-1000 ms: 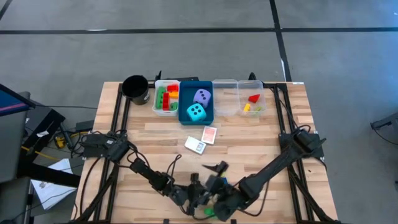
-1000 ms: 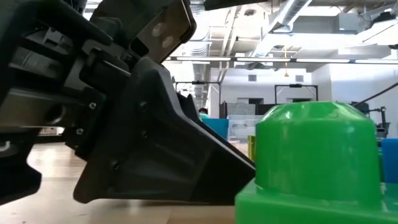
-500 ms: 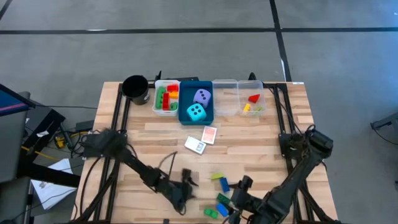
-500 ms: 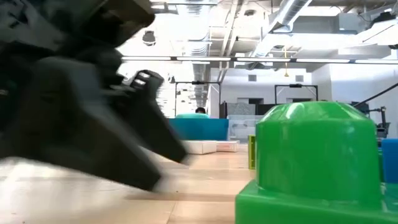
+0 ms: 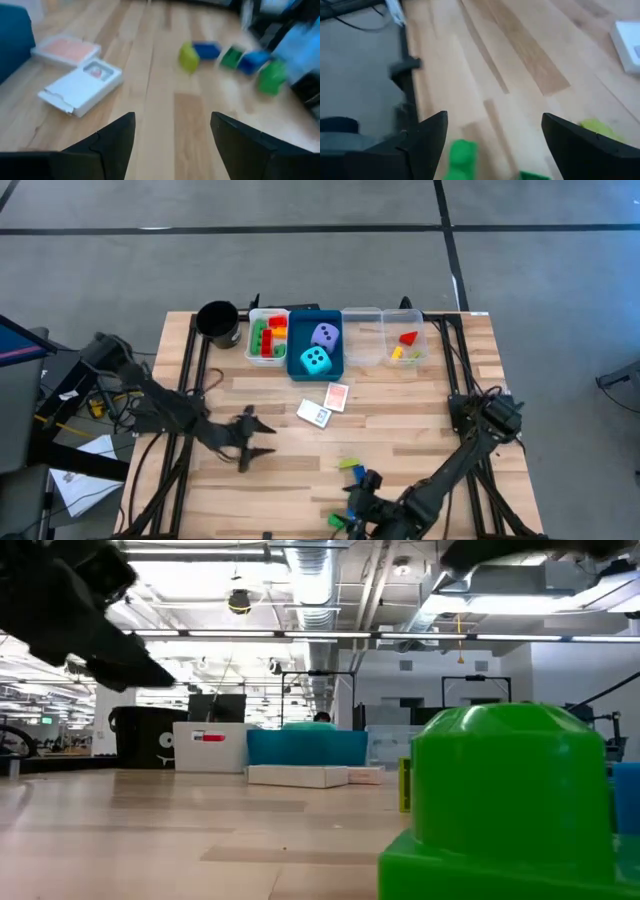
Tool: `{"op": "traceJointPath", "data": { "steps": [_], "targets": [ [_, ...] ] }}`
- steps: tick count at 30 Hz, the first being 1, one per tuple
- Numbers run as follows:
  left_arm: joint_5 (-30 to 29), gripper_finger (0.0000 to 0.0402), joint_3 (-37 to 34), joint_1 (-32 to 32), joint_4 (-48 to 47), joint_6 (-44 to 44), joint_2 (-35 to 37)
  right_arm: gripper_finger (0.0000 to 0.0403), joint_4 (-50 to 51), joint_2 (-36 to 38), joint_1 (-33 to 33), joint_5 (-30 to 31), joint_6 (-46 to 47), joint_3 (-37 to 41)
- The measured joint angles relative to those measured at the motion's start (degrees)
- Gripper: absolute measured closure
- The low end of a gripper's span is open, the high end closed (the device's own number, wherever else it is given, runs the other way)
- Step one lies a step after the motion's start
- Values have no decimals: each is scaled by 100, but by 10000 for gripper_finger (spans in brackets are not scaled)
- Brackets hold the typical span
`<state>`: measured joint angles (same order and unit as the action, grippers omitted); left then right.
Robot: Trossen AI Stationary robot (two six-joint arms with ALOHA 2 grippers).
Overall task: Pick & Place Toys
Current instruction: Put the large green game piece into the white bin
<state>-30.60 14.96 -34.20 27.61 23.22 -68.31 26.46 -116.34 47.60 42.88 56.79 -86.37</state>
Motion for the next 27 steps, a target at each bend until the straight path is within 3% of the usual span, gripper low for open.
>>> {"op": "traceJointPath", "data": {
  "steps": [6, 10, 20, 27],
  "targets": [
    [-6, 150, -1012, -8, 1020, -32, 1164, 86, -331, -443, -6, -827, 888, -42],
    [-13, 151, -1263, 11, 1096, -39, 1583, 86, -386, -502, 119, -904, 1227, -26],
    [-26, 159, -1299, 4, 1134, -30, 1630, 86, -197, -566, 124, -1048, 1177, -32],
    [-22, 167, -1296, 7, 1124, -28, 1631, 86, -136, -831, -14, -1588, 820, -31]
  ]
}}
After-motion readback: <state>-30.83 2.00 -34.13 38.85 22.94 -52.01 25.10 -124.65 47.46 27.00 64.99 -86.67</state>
